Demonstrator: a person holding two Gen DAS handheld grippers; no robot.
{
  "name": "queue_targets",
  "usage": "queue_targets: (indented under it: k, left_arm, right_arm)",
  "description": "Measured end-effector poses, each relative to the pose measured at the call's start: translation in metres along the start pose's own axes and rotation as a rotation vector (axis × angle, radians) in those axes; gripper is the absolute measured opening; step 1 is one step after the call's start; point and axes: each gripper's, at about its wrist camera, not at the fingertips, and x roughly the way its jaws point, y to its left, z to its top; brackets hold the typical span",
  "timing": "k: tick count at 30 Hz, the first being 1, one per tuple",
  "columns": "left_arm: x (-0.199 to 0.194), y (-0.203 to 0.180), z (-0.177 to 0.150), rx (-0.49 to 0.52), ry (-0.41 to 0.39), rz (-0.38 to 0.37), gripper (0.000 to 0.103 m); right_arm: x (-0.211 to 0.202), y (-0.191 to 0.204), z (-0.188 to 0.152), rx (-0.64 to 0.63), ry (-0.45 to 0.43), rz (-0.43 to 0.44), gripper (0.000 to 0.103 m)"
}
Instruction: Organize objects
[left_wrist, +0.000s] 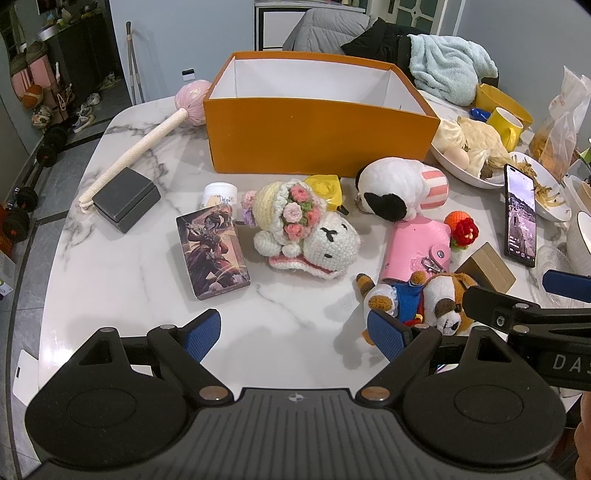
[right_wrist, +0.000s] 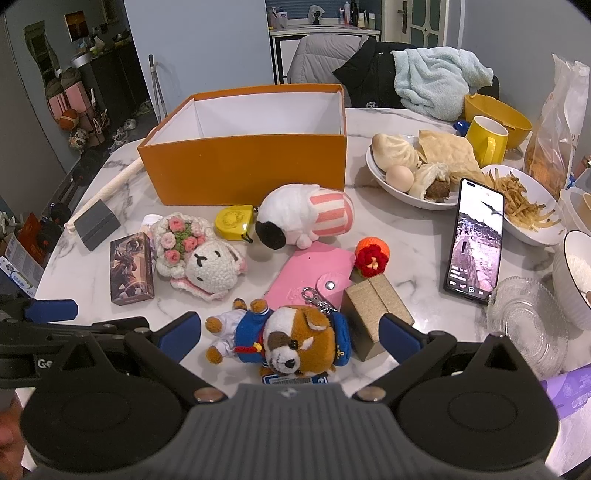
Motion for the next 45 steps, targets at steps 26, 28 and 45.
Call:
queue_targets:
  k: [26,28,45]
  left_arm:
    - [0.025,0.02,0.012,0.021,0.009,0.035,0.102]
    - [0.028,0.025,0.014,0.024,0.01,0.059,0.102]
    - [0.072,0.096,0.038,-0.181,0.056,0.044,0.102]
  right_arm:
    - [0.031,-0.028,0.02,-0.223,-0.031,0.117,0.102]
    - [0.036,-0.032,0.019,-0.234,-0.011,0.135,0.102]
    - [0.045,-0.067,0.024,-0.236,-0.008,0.125,0.102]
